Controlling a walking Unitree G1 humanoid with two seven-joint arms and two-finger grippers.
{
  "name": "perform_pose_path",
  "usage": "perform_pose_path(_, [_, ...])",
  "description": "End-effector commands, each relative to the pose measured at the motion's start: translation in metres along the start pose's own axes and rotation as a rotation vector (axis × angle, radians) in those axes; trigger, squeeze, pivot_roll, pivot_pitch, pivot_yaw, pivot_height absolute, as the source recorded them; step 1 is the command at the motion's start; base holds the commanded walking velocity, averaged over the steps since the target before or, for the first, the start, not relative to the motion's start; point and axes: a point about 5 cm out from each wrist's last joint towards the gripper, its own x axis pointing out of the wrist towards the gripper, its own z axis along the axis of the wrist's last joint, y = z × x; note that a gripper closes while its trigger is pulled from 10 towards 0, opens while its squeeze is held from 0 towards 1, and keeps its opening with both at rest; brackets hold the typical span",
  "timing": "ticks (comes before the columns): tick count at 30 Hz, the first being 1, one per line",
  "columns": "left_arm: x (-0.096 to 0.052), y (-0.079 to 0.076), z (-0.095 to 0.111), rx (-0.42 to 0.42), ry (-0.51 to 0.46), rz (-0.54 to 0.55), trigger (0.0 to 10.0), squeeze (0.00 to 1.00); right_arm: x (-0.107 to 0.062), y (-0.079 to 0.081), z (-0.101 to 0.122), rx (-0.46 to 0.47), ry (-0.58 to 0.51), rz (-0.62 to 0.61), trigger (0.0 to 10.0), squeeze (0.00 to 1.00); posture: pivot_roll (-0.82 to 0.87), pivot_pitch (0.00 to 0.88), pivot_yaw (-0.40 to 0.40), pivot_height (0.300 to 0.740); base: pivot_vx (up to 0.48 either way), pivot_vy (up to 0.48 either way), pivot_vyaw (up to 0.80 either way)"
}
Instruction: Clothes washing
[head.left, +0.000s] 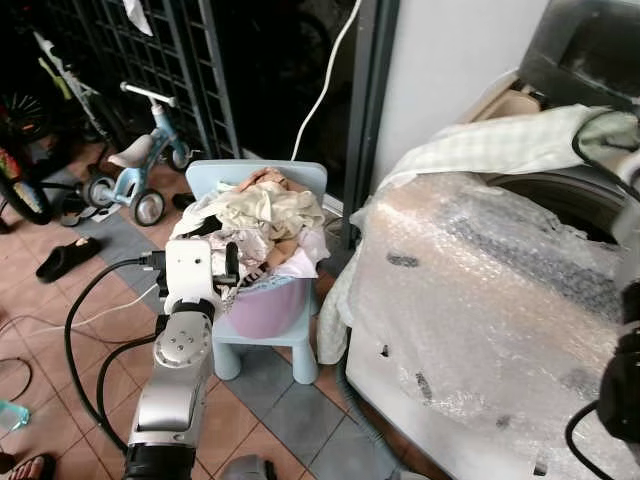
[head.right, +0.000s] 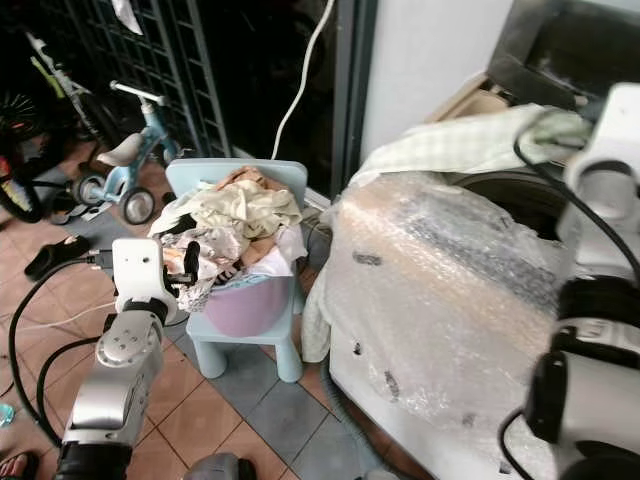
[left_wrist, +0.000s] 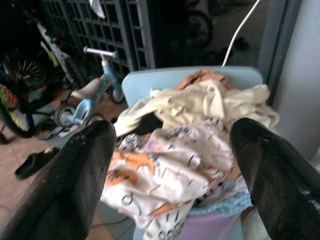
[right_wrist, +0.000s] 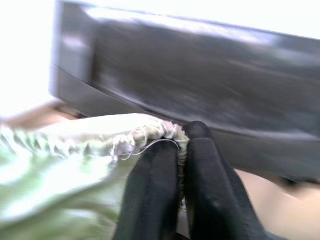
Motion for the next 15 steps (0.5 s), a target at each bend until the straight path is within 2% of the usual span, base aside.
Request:
perform_pose_path(1, [0.003, 0.0, 0.001, -0.002, -0.005, 0.001, 10.0, 0.0, -0.005, 0.035, 0.018, 0.143, -0.079, 0.209, 0.0, 0.0, -0.03, 0.0, 0.059, 0.74, 0.0, 0.0, 0.0])
perform_pose_path(2, [0.004, 0.0, 0.001, -0.002, -0.006, 0.001, 10.0, 0.0, -0.007, 0.043, 0.02, 0.188, -0.083, 0.262, 0.0, 0.0, -0.03, 0.0, 0.059, 0.74, 0.0, 0.0, 0.0])
perform_pose_path(3, [0.004, 0.0, 0.002, 0.0, -0.006, 0.0, 10.0, 0.0, -0.011, 0.056, 0.026, 0.24, -0.094, 0.369, 0.0, 0.0, -0.03, 0.0, 0.062, 0.74, 0.0, 0.0, 0.0])
perform_pose_path(4, [0.005, -0.001, 0.002, 0.002, -0.007, -0.005, 10.0, 0.0, -0.019, 0.072, 0.038, 0.304, -0.125, 0.529, 0.0, 0.0, -0.03, 0.0, 0.065, 0.74, 0.0, 0.0, 0.0])
perform_pose_path(5, [0.006, -0.001, 0.002, 0.004, -0.008, -0.007, 10.0, 0.0, -0.022, 0.076, 0.044, 0.325, -0.142, 0.588, 0.0, 0.0, -0.03, 0.0, 0.065, 0.74, 0.0, 0.0, 0.0])
perform_pose_path(8, [0.009, -0.002, 0.003, 0.013, -0.012, -0.018, 10.0, 0.0, -0.024, 0.077, 0.065, 0.389, -0.194, 0.72, 0.0, 0.0, -0.03, 0.0, 0.065, 0.74, 0.0, 0.0, 0.0])
perform_pose_path(9, [0.011, -0.003, 0.004, 0.011, -0.016, -0.024, 10.0, 0.0, -0.021, 0.07, 0.08, 0.381, -0.245, 0.772, 0.0, 0.0, -0.04, 0.0, 0.064, 0.74, 0.0, 0.0, 0.0])
perform_pose_path(12, [0.014, -0.004, 0.003, 0.004, -0.014, -0.042, 10.0, 0.0, -0.021, 0.063, 0.091, 0.373, -0.267, 0.84, 0.0, 0.0, -0.04, 0.0, 0.06, 0.74, 0.0, 0.0, 0.0])
perform_pose_path(15, [0.017, -0.015, 0.003, -0.027, -0.014, -0.139, 10.0, 0.0, -0.04, 0.066, 0.108, 0.412, -0.283, 1.049, 0.0, 0.0, -0.05, 0.0, 0.062, 0.74, 0.0, 0.0, 0.0])
